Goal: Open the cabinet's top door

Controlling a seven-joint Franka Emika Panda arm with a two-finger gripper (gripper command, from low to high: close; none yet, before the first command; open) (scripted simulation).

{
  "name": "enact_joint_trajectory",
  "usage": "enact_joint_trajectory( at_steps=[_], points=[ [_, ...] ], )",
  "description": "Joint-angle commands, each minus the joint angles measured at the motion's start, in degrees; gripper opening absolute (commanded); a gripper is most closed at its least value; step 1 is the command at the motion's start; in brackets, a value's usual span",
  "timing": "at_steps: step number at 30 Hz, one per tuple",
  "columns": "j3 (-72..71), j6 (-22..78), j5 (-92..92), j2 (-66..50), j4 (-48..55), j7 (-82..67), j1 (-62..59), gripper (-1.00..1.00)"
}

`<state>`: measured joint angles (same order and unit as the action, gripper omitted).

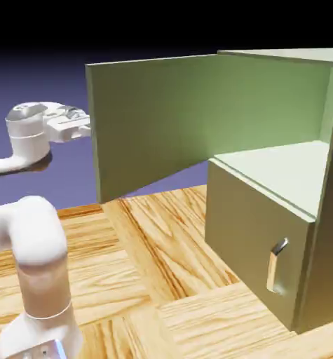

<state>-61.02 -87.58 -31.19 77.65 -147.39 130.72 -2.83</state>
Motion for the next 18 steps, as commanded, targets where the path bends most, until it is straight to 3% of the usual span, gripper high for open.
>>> enact_joint_trajectory(
  at_steps=[1,18],
  points=[
    [-1.29,1.82,0.87,-0.45,2.08,-0.07,-1.66,-1.00],
    [-15.44,28.14,8.71,-1.80,37.37,-4.36,-30.82,-1.00]
  ],
)
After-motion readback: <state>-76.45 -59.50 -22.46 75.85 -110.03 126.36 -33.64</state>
